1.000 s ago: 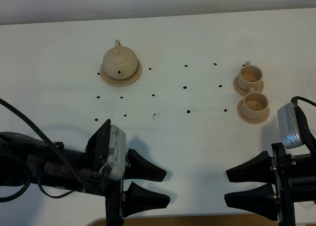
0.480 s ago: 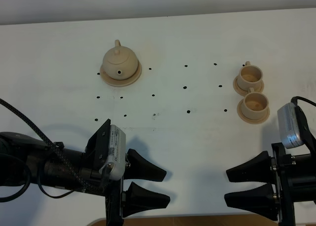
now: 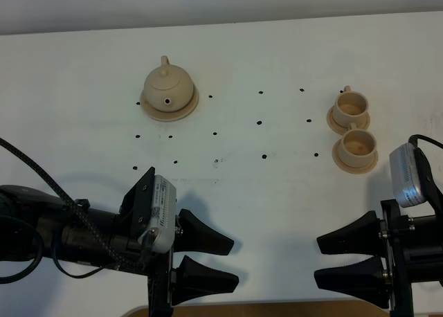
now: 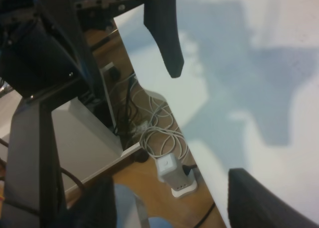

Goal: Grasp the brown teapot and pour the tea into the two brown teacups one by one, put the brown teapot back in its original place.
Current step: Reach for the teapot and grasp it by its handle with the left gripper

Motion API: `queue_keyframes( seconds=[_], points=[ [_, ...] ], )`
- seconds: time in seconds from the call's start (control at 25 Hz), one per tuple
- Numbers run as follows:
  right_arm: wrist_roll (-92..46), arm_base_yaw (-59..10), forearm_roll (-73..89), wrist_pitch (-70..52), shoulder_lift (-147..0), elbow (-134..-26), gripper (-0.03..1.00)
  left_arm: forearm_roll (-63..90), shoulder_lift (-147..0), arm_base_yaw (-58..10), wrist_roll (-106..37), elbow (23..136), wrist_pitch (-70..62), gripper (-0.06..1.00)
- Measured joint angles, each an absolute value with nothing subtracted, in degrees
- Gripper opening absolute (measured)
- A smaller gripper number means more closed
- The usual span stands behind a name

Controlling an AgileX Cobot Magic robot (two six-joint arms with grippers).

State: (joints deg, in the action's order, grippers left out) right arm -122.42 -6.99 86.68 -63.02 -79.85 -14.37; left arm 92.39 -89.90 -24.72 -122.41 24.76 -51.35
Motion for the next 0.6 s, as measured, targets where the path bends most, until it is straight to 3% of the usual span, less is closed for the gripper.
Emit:
queue_keyframes(
  seconds=[0.6],
  points=[
    [-122.42,-6.99,88.74,-62.97,-79.85,-14.37,0.48,93.56,-82.09,-24.72,-116.72,26.45,-48.36,0.54]
  ],
)
